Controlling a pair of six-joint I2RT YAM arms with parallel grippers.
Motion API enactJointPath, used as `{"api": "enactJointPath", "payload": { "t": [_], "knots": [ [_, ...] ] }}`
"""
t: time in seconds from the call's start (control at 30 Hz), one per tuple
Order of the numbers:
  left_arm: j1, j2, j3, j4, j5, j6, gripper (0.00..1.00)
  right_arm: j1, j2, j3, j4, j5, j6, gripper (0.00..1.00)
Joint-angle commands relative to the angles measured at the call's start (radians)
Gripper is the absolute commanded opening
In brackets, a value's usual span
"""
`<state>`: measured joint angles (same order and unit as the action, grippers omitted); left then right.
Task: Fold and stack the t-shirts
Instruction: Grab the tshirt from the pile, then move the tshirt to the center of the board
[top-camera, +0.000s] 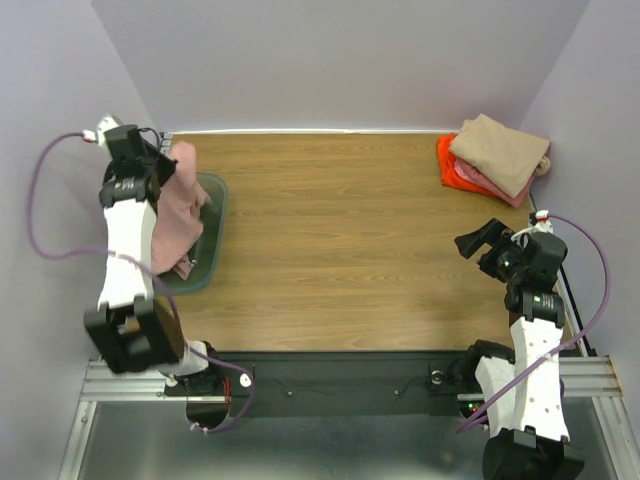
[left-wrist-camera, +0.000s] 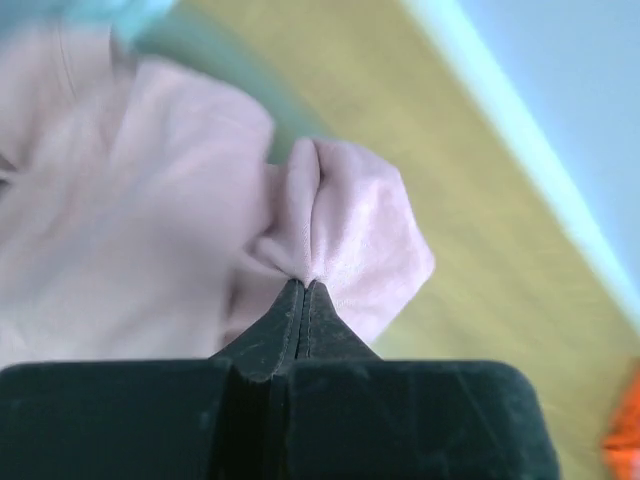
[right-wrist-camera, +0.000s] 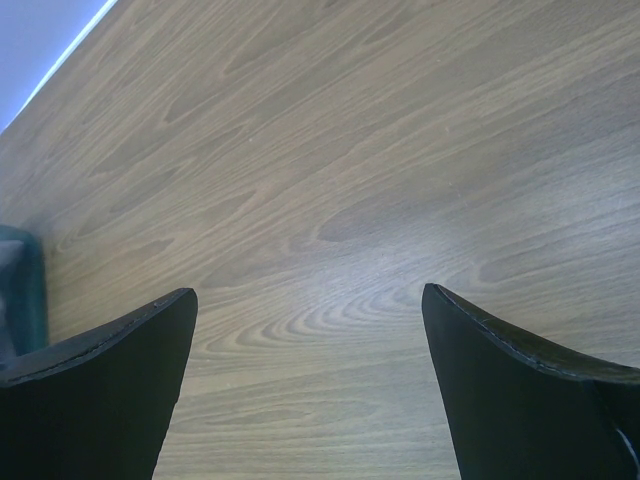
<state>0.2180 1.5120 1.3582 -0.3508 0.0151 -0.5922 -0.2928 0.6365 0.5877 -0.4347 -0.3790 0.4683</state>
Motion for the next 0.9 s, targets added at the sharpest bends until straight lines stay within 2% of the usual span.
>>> {"api": "enactJointPath", "payload": {
  "t": [0.0, 0.1, 0.2, 0.3, 0.37, 0.47, 0.5, 0.6, 0.63, 0.77, 0.87],
  "knots": [
    [-0.002, -0.297, 0.01, 0.116, 0.057, -0.011, 0.0, 0.006, -0.014, 0.004, 0.042, -0.003, -0.01, 1.0],
    [-0.02, -0.375, 0.055, 0.153, 0.153, -0.015, 0.0, 0.007, -0.015, 0.008, 0.045, -0.001, -0.008, 1.0],
    [-0.086, -0.377, 0.215, 0.148, 0.212, 0.008, 0.0, 0.007, -0.015, 0.006, 0.045, -0.012, -0.008, 1.0],
    [-0.121, -0.362, 0.303, 0.098, 0.105, 0.011, 0.0, 0.007, -0.029, 0.003, 0.045, -0.006, -0.01, 1.0],
    [-0.121, -0.333, 0.372, 0.096, 0.112, 0.012, 0.0, 0.009, -0.026, 0.006, 0.047, -0.008, -0.008, 1.0],
    [-0.175, -0.277, 0.479, 0.105, 0.244, 0.009, 0.0, 0.011, -0.017, 0.011, 0.047, -0.011, -0.003, 1.0],
    [-0.251, -0.241, 0.516, 0.139, 0.331, 0.017, 0.0, 0.011, -0.015, 0.011, 0.048, -0.012, 0.0, 1.0],
    [-0.382, -0.169, 0.551, 0.26, 0.501, 0.0, 0.0, 0.011, -0.02, 0.009, 0.048, -0.006, 0.001, 1.0],
    [-0.481, -0.147, 0.611, 0.275, 0.514, 0.0, 0.0, 0.012, -0.018, 0.008, 0.048, -0.006, 0.003, 1.0],
    [-0.733, 0.027, 0.843, 0.286, 0.523, 0.06, 0.0, 0.014, -0.017, 0.009, 0.051, -0.012, 0.007, 1.0],
    [-0.824, 0.128, 1.025, 0.296, 0.597, 0.051, 0.0, 0.015, -0.026, 0.006, 0.05, 0.005, 0.012, 1.0]
  ]
}}
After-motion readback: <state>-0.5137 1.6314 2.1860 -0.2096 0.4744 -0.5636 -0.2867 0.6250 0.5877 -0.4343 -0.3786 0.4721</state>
